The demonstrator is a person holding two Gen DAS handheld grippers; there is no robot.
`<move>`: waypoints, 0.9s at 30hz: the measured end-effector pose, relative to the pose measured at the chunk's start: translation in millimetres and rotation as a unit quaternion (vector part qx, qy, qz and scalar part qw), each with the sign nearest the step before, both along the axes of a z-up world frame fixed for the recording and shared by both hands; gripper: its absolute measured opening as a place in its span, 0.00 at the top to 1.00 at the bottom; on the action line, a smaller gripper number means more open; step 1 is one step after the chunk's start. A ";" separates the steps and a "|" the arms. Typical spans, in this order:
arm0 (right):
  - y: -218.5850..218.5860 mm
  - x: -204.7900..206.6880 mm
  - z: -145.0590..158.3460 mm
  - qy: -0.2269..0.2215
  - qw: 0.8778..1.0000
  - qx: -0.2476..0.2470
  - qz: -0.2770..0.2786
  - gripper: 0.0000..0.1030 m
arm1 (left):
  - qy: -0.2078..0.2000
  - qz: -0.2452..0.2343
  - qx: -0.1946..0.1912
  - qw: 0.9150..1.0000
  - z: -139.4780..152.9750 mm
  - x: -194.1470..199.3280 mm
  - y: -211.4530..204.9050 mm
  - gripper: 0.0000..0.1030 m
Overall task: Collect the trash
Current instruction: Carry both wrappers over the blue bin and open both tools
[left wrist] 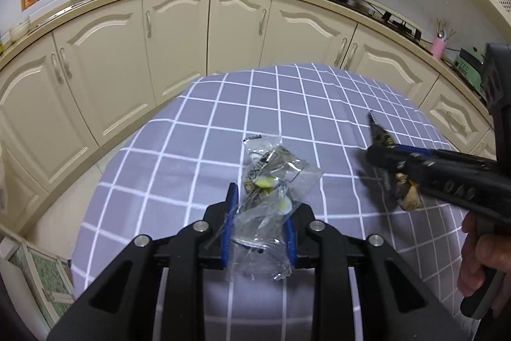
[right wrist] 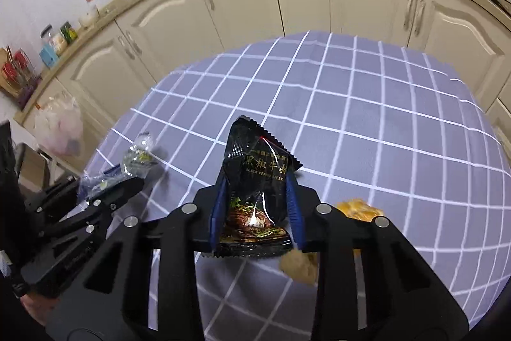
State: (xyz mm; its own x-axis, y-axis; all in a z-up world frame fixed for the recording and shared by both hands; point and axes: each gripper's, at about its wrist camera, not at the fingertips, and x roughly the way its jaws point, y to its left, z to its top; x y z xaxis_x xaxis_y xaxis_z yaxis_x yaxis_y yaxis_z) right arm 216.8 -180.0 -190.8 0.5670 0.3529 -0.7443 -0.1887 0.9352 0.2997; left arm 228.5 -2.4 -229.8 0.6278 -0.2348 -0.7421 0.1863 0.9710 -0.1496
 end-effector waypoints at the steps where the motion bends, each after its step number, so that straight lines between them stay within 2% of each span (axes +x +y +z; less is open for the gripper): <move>1: -2.4 -5.3 3.3 -0.004 1.000 0.000 -0.002 0.68 | -0.001 0.001 -0.003 1.000 2.6 -3.3 2.1 0.76; 9: -39.5 -54.8 31.3 -0.030 0.999 0.027 -0.024 0.68 | -0.034 -0.013 -0.020 0.999 40.7 -37.2 -14.3 0.76; 15: -98.6 -103.2 49.3 -0.053 0.994 0.047 -0.078 0.68 | -0.054 -0.044 -0.027 0.997 65.0 -59.1 -51.6 0.76; 20: -155.9 -146.9 56.1 -0.065 0.987 0.051 -0.136 0.68 | -0.063 -0.095 -0.034 0.993 77.9 -82.0 -101.2 0.76; 27: -239.8 -214.8 53.1 -0.074 0.969 0.055 -0.229 0.67 | -0.070 -0.182 -0.031 0.980 88.1 -118.4 -182.8 0.76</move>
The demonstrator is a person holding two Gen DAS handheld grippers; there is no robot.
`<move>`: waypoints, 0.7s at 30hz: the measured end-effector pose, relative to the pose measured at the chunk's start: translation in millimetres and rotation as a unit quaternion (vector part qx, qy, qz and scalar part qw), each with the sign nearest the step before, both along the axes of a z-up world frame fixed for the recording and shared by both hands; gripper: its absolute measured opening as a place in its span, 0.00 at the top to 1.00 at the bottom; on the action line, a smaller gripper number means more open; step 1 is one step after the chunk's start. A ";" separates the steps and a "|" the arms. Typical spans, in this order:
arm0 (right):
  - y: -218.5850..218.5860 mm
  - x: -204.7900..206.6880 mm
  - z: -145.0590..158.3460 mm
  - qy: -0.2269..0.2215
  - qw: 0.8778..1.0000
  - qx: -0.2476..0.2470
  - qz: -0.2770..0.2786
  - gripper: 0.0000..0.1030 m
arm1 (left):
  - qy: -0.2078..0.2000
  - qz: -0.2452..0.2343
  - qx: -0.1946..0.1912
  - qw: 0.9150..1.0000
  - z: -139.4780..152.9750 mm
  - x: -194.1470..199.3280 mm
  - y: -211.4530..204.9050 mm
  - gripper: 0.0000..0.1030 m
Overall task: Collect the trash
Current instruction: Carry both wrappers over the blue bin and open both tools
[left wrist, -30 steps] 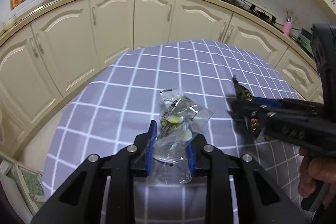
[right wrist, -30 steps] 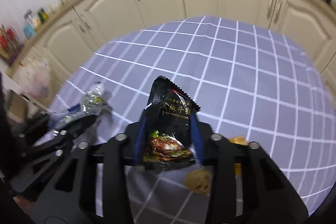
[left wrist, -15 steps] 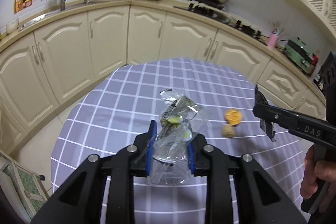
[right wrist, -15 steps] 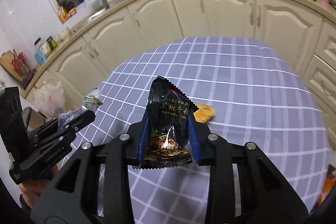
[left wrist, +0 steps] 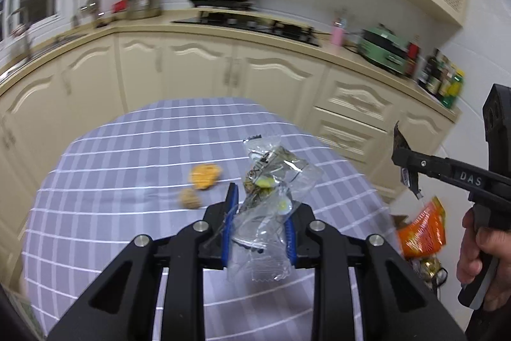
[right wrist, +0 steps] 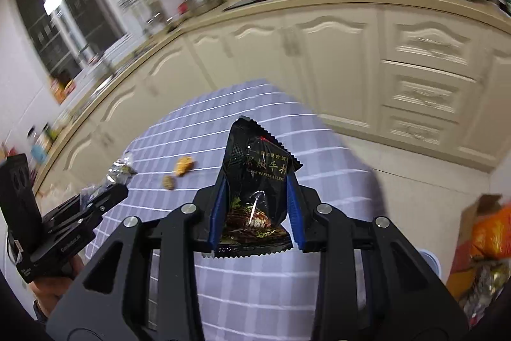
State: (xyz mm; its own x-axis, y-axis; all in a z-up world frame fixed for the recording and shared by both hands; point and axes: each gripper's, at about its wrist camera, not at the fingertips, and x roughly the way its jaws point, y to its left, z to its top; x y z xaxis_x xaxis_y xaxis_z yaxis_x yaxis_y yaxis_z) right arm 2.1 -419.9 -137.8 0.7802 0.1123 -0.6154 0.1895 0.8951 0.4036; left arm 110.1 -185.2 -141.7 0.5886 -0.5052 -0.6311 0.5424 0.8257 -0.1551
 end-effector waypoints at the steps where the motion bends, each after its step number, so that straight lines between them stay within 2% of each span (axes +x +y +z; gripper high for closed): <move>1: -12.5 -11.5 -1.4 0.000 1.000 0.003 -0.014 0.67 | -0.001 -0.010 0.000 1.000 0.6 -4.6 -7.7 0.76; 5: -55.0 -55.1 -10.6 0.004 0.997 0.013 -0.073 0.66 | 0.001 -0.063 0.001 0.998 1.1 -28.8 -52.1 0.76; 10: -114.8 -114.0 -36.3 0.026 0.987 0.035 -0.156 0.66 | 0.015 -0.137 0.013 0.990 -11.9 -60.8 -115.0 0.76; 14: -150.5 -154.4 -61.5 0.049 0.975 0.054 -0.209 0.66 | 0.036 -0.196 0.026 0.980 -30.3 -88.6 -164.8 0.76; 21: -180.6 -193.7 -102.2 0.083 0.960 0.084 -0.255 0.65 | 0.074 -0.267 0.056 0.959 -65.6 -124.2 -237.6 0.76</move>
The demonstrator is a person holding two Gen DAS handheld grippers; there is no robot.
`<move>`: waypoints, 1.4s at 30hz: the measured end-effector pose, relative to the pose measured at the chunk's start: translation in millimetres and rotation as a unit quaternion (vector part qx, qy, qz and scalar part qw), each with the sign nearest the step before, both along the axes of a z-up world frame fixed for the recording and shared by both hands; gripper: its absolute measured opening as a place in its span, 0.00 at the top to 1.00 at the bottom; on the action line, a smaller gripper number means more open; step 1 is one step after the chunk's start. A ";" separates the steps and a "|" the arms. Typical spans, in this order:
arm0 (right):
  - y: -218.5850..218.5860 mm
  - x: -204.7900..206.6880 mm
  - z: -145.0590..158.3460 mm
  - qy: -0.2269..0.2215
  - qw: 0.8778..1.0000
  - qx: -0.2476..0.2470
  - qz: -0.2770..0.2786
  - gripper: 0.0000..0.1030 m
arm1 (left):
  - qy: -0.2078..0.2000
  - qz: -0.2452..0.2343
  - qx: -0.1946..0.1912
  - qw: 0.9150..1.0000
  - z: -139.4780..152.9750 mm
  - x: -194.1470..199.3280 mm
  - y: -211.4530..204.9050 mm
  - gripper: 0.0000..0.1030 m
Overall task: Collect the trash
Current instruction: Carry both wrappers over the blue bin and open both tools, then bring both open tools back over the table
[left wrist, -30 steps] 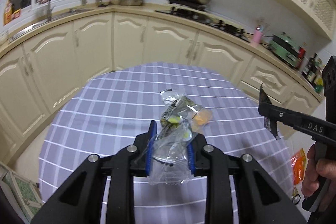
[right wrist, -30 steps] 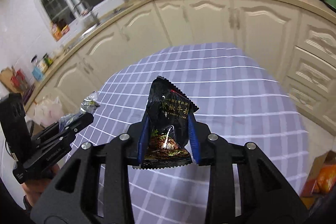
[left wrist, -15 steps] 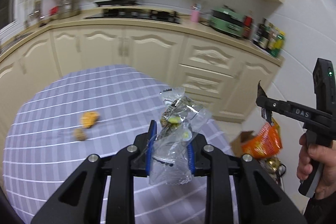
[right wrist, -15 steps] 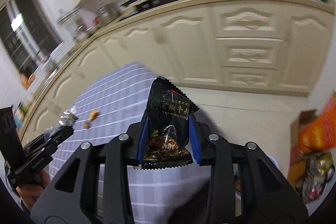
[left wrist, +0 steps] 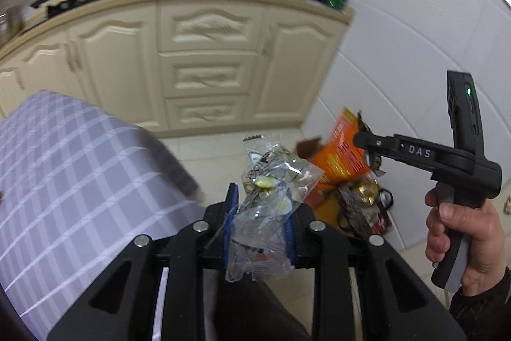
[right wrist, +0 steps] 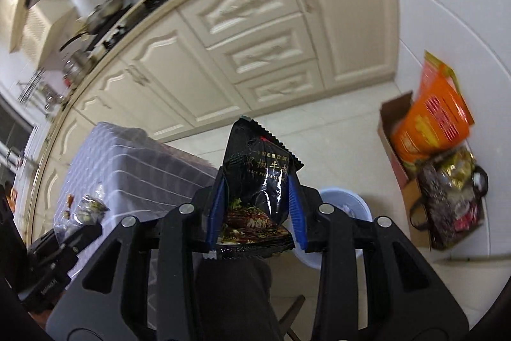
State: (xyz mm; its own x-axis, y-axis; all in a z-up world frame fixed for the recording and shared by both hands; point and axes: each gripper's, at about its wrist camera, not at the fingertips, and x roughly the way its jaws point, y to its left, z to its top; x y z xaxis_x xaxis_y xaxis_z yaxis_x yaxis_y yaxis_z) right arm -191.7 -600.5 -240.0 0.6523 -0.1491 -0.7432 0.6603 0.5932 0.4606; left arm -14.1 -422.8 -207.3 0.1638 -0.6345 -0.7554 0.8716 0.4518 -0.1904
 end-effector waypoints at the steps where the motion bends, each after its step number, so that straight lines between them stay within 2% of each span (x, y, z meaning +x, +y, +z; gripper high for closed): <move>1: -2.9 -2.6 -5.0 0.003 1.000 0.006 -0.004 0.65 | 0.009 -0.009 0.008 1.000 -7.7 -4.8 -10.8 0.76; 13: -33.4 -13.7 -71.4 0.033 0.996 0.078 -0.038 0.63 | 0.076 -0.068 0.102 0.990 -95.8 -30.0 -95.4 0.76; 16: -40.8 -14.2 -85.9 0.035 0.994 0.094 -0.048 0.56 | 0.093 -0.079 0.126 0.985 -117.6 -23.9 -115.1 0.75; 17: -43.2 -16.1 -88.9 0.028 0.993 0.105 -0.052 0.46 | 0.105 -0.084 0.136 0.982 -123.4 -21.8 -118.5 0.71; 18: -44.3 -18.3 -90.2 0.021 0.992 0.113 -0.057 0.41 | 0.110 -0.086 0.143 0.980 -125.3 -19.9 -119.2 0.58; 19: -45.0 -21.4 -90.3 0.022 0.991 0.113 -0.066 0.33 | 0.107 -0.086 0.142 0.980 -123.6 -18.6 -119.2 0.47; 20: -45.5 -23.4 -89.9 0.024 0.991 0.109 -0.071 0.25 | 0.095 -0.080 0.136 0.983 -118.9 -16.9 -116.1 0.25; 21: -46.0 -25.0 -90.1 0.025 0.991 0.109 -0.074 0.22 | 0.075 -0.069 0.125 0.987 -111.8 -14.7 -111.5 0.16; 23: -46.2 -27.3 -89.5 0.028 0.990 0.110 -0.081 0.11 | 0.059 -0.062 0.115 0.990 -101.7 -11.8 -103.8 0.14; 25: -44.7 -28.0 -87.8 0.033 0.990 0.105 -0.088 0.07 | 0.053 -0.056 0.117 0.990 -94.6 -7.5 -98.6 0.13; 33: -33.7 -21.5 -75.1 0.037 0.992 0.093 -0.081 0.06 | 0.028 -0.033 0.076 0.996 -56.6 -1.0 -69.1 0.13; 42: -16.0 -4.5 -34.9 0.021 0.996 0.056 -0.062 0.06 | 0.004 -0.018 0.030 0.999 -15.4 2.4 -36.4 0.12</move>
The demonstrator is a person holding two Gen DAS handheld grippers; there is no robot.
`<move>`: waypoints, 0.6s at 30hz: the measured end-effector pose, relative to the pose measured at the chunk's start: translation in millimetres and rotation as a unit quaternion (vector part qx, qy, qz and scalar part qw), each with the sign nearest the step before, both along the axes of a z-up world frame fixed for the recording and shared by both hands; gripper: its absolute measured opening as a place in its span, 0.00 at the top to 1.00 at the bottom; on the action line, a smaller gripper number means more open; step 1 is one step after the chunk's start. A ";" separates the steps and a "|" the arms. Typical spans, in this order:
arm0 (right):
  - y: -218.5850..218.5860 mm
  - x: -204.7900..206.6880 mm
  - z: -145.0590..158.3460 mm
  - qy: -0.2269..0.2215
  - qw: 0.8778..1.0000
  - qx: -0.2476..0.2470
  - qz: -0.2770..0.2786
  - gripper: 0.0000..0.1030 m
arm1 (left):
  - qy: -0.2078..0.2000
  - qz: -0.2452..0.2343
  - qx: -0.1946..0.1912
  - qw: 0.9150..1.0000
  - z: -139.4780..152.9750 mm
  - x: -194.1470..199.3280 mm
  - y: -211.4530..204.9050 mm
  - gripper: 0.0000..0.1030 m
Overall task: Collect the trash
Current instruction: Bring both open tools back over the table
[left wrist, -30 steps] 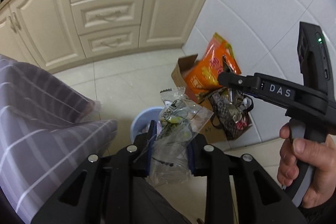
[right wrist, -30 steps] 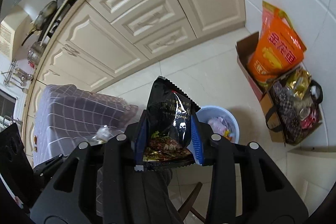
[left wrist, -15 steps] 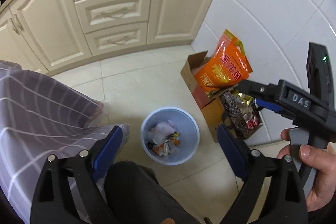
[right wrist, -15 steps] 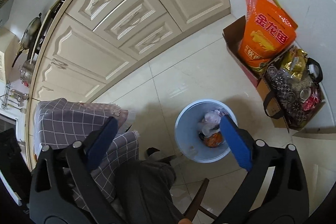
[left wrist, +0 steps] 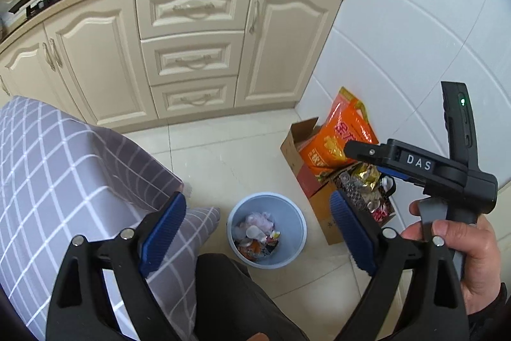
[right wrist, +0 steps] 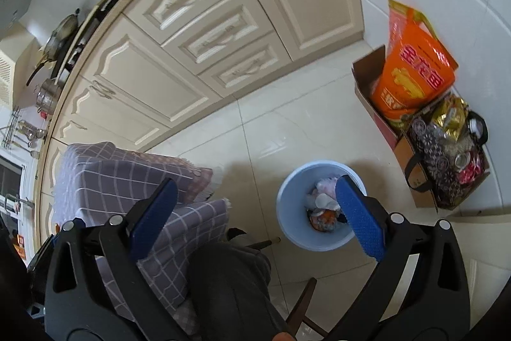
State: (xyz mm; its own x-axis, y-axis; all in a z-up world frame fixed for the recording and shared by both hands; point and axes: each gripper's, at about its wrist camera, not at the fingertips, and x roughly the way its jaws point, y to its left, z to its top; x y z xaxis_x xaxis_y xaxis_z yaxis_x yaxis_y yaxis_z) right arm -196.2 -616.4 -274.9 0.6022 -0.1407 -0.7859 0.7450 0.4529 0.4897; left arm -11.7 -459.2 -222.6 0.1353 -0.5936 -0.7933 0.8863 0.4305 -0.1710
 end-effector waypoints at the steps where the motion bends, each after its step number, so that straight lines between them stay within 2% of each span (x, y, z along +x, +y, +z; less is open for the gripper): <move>1: 2.6 3.1 6.0 -0.004 1.000 -0.005 0.004 0.06 | -0.002 0.004 -0.003 1.000 2.4 0.0 2.3 0.11; 11: 38.3 41.5 64.4 -0.034 0.996 -0.060 0.051 0.06 | -0.027 0.062 -0.052 0.996 42.3 24.1 57.8 0.10; 18: 81.1 82.9 100.9 -0.056 0.988 -0.097 0.103 0.06 | -0.056 0.130 -0.078 0.987 68.9 52.0 120.0 0.10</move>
State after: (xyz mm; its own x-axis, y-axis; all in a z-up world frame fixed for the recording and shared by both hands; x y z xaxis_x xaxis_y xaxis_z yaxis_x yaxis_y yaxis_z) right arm -113.3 -535.3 -174.0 0.7155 -0.1477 -0.6828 0.5734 0.6824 0.4533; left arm 40.3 -339.2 -153.8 0.3810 -0.6411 -0.6662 0.7658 0.6226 -0.1610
